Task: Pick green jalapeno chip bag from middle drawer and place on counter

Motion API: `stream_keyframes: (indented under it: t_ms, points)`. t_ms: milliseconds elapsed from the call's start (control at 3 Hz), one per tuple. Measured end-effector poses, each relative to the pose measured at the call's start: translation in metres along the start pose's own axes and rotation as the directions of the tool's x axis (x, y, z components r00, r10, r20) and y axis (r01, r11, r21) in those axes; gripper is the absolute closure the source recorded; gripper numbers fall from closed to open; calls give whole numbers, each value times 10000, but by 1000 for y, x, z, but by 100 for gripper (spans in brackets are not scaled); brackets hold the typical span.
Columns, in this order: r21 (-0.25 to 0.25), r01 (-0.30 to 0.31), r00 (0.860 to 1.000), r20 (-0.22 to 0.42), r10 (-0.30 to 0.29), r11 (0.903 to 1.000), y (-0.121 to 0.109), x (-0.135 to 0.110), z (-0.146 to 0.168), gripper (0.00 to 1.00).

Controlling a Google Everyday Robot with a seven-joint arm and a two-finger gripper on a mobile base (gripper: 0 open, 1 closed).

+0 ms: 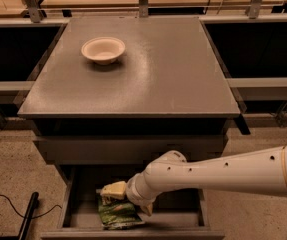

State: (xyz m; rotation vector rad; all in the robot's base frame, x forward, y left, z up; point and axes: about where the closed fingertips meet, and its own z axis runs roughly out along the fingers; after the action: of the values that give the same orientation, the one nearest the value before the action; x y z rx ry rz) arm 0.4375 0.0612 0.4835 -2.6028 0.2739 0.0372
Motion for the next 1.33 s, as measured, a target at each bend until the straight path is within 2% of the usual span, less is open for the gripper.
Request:
stream_keyframes:
  t_ms: [333,667,1000,1333]
  points:
    - [6,-331,9984,460,331,9995,15,-4,15,0]
    - [148,-258,9972,710,247,9996,20,-4,28,0]
    - [239,-287,9963,819,267,9993,24,2,37,14]
    - [276,-298,9962,831,274,9992,25,5,41,37]
